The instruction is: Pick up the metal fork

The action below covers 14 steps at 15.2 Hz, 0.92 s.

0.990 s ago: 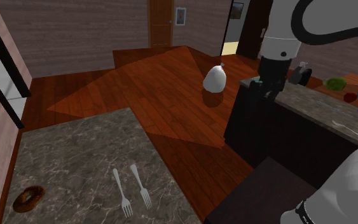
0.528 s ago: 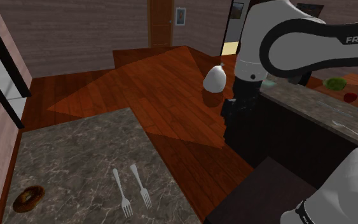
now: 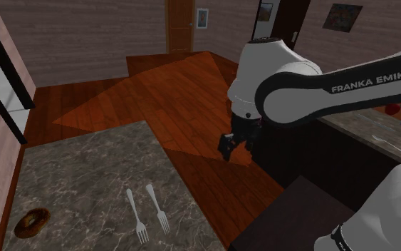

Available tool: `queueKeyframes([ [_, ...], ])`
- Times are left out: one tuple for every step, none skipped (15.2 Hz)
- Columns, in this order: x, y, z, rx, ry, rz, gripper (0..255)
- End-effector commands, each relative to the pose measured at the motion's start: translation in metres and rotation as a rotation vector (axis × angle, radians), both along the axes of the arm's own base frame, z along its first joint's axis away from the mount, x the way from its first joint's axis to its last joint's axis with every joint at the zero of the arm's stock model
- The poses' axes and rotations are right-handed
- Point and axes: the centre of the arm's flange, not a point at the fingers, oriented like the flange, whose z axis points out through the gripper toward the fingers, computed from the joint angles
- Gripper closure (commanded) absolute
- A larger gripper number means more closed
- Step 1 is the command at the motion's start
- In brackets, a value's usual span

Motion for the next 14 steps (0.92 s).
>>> queueKeyframes([
  [0.01,0.018,-0.016,0.003,-0.013,0.003,0],
  [0.014,0.026,-0.024,0.003,-0.019,0.004,0],
  [0.019,0.035,-0.032,0.003,-0.025,0.006,0],
  [0.023,0.044,-0.041,0.003,-0.031,0.008,0],
  [0.027,0.053,-0.049,0.004,-0.037,0.009,0],
  [0.032,0.061,-0.057,0.004,-0.042,0.011,0],
  [0.036,0.07,-0.065,0.004,-0.048,0.013,0],
  [0.041,0.079,-0.074,0.004,-0.054,0.014,0],
  [0.046,0.088,-0.082,0.005,-0.06,0.016,0],
  [0.05,0.096,-0.09,0.005,-0.066,0.017,0],
  [0.055,0.105,-0.098,0.005,-0.071,0.019,0],
  [0.059,0.114,-0.106,0.006,-0.077,0.021,0],
  [0.064,0.123,-0.114,0.006,-0.083,0.022,0],
  [0.069,0.132,-0.122,0.006,-0.089,0.024,0],
])
